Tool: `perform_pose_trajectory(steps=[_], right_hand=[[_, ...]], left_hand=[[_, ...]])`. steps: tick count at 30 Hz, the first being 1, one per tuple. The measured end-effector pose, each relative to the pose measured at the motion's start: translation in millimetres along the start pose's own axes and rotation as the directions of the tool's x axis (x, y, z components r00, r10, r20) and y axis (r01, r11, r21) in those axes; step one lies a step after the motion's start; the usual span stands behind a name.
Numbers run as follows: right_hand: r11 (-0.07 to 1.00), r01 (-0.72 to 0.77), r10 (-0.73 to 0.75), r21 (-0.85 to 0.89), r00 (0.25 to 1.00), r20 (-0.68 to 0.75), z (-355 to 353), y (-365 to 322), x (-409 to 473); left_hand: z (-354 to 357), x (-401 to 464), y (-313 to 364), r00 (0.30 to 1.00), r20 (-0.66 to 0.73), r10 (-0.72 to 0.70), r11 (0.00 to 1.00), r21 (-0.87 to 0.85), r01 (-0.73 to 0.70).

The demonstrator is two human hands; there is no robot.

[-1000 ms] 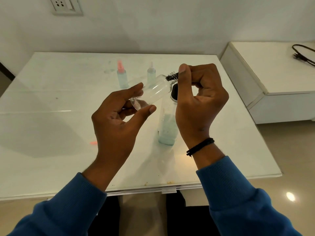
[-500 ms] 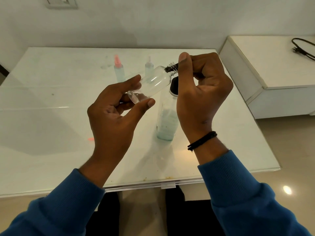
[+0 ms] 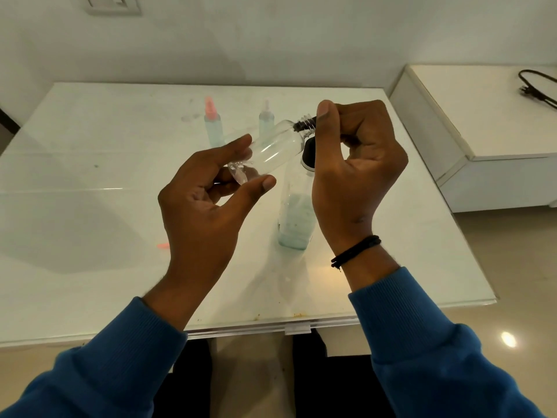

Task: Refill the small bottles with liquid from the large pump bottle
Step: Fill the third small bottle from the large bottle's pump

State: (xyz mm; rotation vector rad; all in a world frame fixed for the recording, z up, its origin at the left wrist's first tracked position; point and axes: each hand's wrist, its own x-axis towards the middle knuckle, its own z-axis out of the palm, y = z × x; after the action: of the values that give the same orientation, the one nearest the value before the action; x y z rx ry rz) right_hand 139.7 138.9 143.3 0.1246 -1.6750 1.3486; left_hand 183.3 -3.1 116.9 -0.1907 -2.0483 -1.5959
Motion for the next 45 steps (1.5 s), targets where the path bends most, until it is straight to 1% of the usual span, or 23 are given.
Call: perform_pose_trajectory(steps=[18,22,27,35,42,45], right_hand=[[1.0,0.013,-0.013,0.002,1.0,-0.009,0.0,-2.2,-0.4],[1.0,0.021,-0.021,-0.005,1.0,-0.006,1.4,-0.4,-3.9],[0.999,0.037,-0.038,-0.012,0.999,-0.026,-0.3,-1.8,1.2],[0.999,0.05,-0.05,-0.008,0.999,-0.009,0.9,-4.0,0.7],[1.0,0.016,-0.016,-0.006,1.0,-0.003,1.6,-1.0,-2.1],[0.999,0.045,-0.045,-0.01,0.999,0.003,0.4,-2.8,1.4]], left_hand=[[0.0,0.6,-1.6,1.0,-0.009,0.001,1.0,-0.012,-0.001],[-0.4,0.6,-2.2,1.0,-0.011,-0.005,1.0,0.008,0.005],[0.5,1.7,-0.2,1.0,-0.015,-0.001,1.0,-0.018,0.001],[0.3,0.7,-0.2,1.0,-0.017,-0.006,1.0,-0.027,0.006],[-0.1,0.6,1.0,1.0,-0.018,-0.006,1.0,-0.016,0.006],[0.6,0.5,1.4,1.0,-0.022,-0.013,0.999,-0.034,0.012]])
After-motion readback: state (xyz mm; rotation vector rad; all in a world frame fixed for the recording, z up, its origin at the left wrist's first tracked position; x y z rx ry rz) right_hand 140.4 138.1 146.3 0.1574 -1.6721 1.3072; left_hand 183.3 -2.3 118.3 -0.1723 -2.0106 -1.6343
